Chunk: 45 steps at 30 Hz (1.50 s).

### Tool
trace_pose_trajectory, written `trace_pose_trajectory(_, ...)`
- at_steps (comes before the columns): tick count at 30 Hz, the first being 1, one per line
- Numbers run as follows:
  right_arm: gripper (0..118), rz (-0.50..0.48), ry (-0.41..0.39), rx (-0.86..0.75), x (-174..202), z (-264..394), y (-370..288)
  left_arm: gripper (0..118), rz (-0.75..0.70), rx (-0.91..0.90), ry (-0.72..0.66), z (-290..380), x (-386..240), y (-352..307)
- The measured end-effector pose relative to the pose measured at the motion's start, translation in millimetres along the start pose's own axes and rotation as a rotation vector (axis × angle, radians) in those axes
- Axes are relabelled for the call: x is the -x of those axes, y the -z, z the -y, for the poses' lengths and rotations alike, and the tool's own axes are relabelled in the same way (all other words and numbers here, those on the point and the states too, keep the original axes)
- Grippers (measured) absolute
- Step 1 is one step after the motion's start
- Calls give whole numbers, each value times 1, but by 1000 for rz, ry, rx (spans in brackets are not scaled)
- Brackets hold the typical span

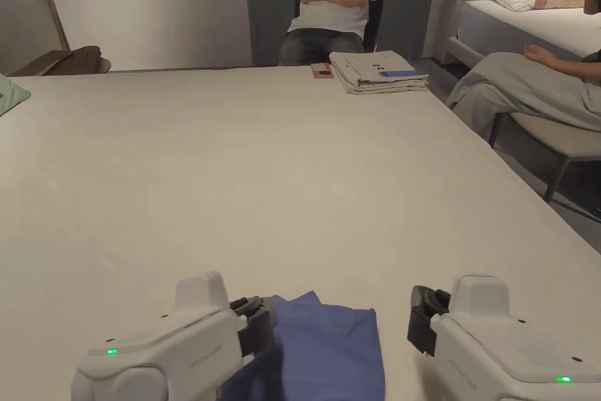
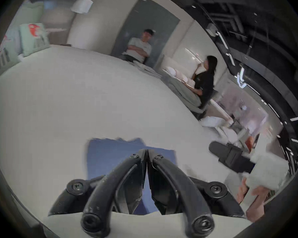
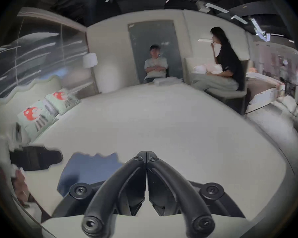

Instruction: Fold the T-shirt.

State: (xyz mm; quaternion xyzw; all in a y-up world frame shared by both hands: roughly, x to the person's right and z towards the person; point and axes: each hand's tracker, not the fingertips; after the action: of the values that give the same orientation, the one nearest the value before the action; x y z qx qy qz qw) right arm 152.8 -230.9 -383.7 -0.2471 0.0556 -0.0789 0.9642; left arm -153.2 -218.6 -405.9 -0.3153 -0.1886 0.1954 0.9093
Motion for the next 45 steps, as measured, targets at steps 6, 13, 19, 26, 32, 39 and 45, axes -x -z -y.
trace_pose_trajectory(6, 0, -75, -59, 310, 33, 33, 59, 1, -43, -14, -190, 1, 64, -29)
trace_pose_trajectory(13, 0, -68, -97, 378, 33, 32, 71, 110, 160, 121, -396, 3, 126, -18)
trace_pose_trajectory(19, 0, -84, -87, 394, 29, 32, 73, 106, 402, 269, -629, 1, 158, 32)
trace_pose_trajectory(26, 0, -89, -69, 393, 27, 32, 74, 42, 333, 369, -595, 18, 132, 73)
trace_pose_trajectory(32, 0, -107, -28, 386, 26, 26, 68, 29, 352, 348, -614, 20, 140, 65)
trace_pose_trajectory(39, 0, -169, -27, 313, 57, -4, 61, 28, 306, 234, -607, -5, 196, 4)
trace_pose_trajectory(45, 0, -223, -34, 296, 107, -16, 77, 28, 132, 75, -660, -27, 294, -102)
